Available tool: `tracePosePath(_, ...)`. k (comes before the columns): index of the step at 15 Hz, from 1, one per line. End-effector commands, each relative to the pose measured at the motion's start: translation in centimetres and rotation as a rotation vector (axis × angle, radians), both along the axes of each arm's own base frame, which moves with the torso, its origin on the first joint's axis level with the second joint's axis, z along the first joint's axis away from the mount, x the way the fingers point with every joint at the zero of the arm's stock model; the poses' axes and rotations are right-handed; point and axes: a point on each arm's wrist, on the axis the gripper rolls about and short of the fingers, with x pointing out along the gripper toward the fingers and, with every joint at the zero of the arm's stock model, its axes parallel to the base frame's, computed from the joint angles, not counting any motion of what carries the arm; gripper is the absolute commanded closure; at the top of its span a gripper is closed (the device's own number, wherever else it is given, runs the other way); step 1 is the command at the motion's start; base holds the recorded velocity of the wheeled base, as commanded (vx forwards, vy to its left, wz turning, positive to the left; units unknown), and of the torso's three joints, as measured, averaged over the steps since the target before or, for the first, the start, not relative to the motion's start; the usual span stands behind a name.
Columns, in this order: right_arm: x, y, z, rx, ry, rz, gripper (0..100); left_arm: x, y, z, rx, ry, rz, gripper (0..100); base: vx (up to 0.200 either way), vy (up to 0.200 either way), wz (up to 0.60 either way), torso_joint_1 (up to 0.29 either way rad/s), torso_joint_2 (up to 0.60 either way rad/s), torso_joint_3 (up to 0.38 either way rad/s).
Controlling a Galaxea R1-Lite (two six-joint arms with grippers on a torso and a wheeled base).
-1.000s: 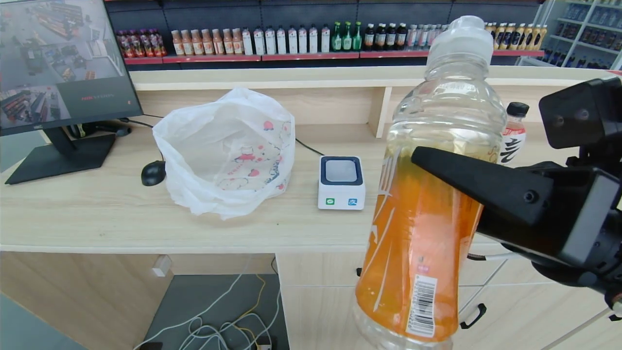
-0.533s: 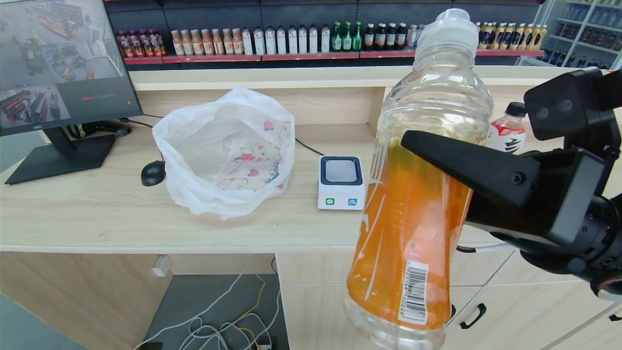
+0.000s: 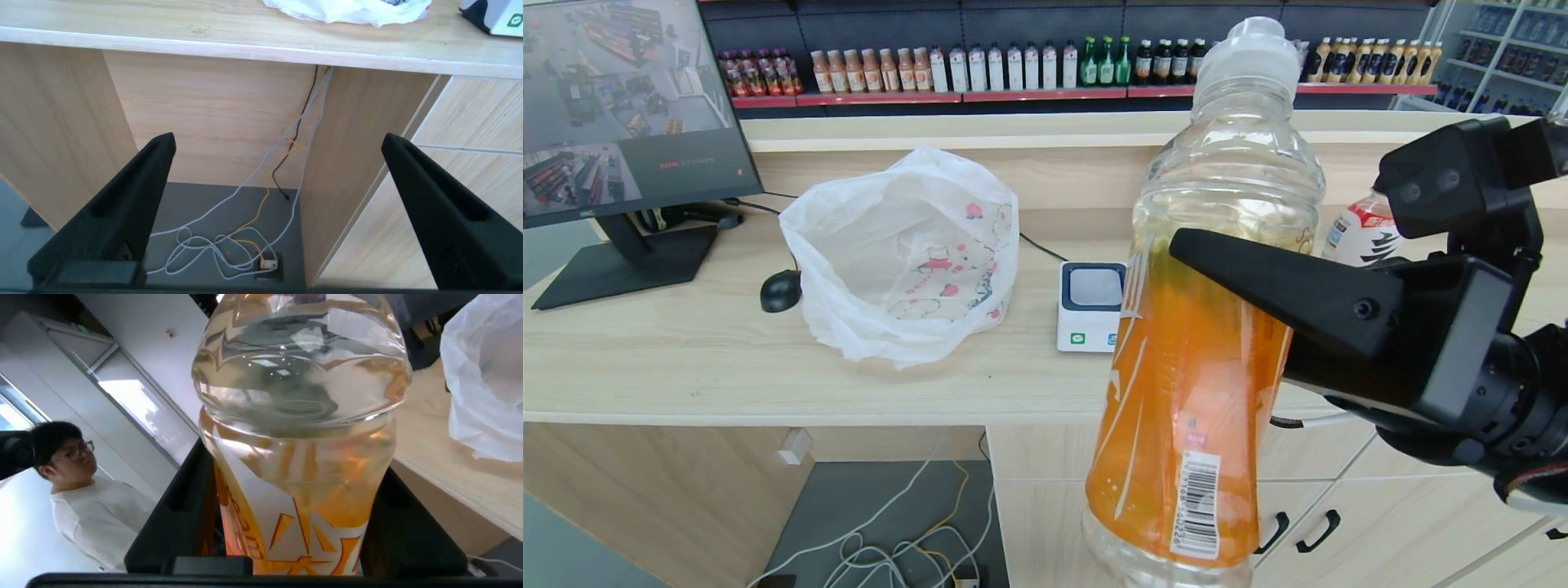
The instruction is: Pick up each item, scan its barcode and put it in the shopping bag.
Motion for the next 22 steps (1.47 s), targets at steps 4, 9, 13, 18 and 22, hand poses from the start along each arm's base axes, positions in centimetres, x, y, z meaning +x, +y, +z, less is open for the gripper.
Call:
tracePosePath(4,-0.2,-0.2,0.0,0.012,-0.012,-0.010,100,0.0,0.0,0.0,0.000,0.000,-0.001,0,0.000,0.000,0.00,0.000,0.00,0.000)
tracePosePath(9,-0.1,-0.1,-0.1,-0.001,-0.053,-0.029,100,0.0,0.0,0.0,0.000,0.000,-0.001,0,0.000,0.000,0.00,0.000,0.00,0.000)
tracePosePath(13,-0.1,-0.1,-0.1,-0.011,-0.086,-0.043,100,0.0,0.0,0.0,0.000,0.000,-0.001,0,0.000,0.000,0.00,0.000,0.00,0.000)
tracePosePath(18,-0.8,-0.9,-1.1,-0.054,-0.144,-0.106,100,0.0,0.0,0.0,0.000,0.000,-0.001,0,0.000,0.000,0.00,0.000,0.00,0.000)
tracePosePath(22,-1.3,-2.0,-0.7,-0.043,-0.198,-0.301,100,0.0,0.0,0.0,0.000,0.000,-0.001,0,0.000,0.000,0.00,0.000,0.00,0.000)
